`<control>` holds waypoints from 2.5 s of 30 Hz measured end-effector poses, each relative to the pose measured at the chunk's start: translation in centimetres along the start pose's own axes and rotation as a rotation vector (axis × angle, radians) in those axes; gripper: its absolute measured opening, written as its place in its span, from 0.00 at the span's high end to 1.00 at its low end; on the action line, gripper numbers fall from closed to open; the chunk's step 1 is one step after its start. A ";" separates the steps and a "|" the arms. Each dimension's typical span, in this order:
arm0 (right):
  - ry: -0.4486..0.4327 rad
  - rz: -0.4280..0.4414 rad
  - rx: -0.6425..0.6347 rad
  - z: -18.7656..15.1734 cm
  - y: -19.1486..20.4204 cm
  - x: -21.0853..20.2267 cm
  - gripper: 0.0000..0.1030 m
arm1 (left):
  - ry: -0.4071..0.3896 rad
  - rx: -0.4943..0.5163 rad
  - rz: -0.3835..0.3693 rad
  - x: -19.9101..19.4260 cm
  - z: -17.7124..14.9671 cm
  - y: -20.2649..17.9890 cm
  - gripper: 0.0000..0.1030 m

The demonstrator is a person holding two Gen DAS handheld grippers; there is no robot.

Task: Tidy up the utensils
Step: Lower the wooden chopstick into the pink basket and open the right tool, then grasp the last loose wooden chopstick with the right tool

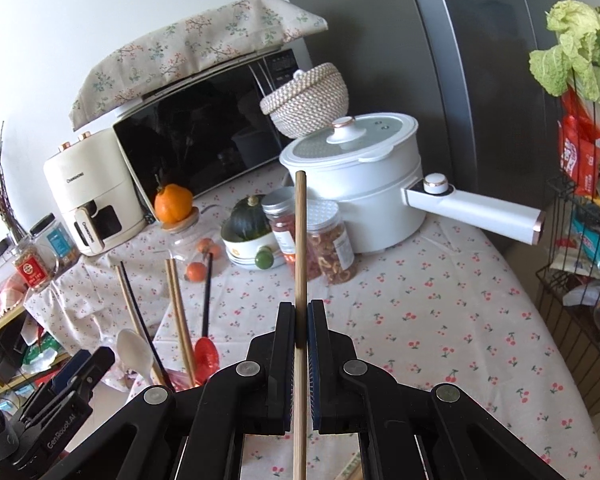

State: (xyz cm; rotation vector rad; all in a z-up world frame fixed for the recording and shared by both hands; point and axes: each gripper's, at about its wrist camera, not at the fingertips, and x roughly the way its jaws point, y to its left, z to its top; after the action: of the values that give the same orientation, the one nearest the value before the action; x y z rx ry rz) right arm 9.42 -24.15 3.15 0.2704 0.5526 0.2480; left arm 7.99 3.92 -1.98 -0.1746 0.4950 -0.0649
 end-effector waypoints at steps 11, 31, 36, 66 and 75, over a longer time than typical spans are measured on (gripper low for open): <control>-0.113 0.110 0.000 -0.1 6.5 0.6 0.96 | 0.380 0.030 0.006 0.0 -1.9 3.4 0.24; -0.435 -0.128 -0.112 -3.2 15.2 8.2 0.96 | 0.539 -0.001 0.006 2.4 -2.8 9.0 0.24; -0.500 -0.170 -0.126 -4.6 15.8 9.1 0.95 | 0.543 -0.009 0.002 2.7 -2.8 9.3 0.24; -0.150 -0.176 -0.080 -2.2 5.3 -0.4 0.11 | 0.541 0.041 -0.090 0.1 -3.6 2.2 0.19; 0.087 -0.250 0.041 -3.4 -0.9 0.8 0.10 | 0.599 0.115 -0.083 1.3 -5.6 -1.7 0.18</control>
State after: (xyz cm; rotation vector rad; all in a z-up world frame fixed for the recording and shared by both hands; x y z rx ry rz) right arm 8.37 -24.09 -0.36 0.2287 0.6713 0.0061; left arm 6.42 1.23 -7.17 -0.0588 1.0786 -0.2302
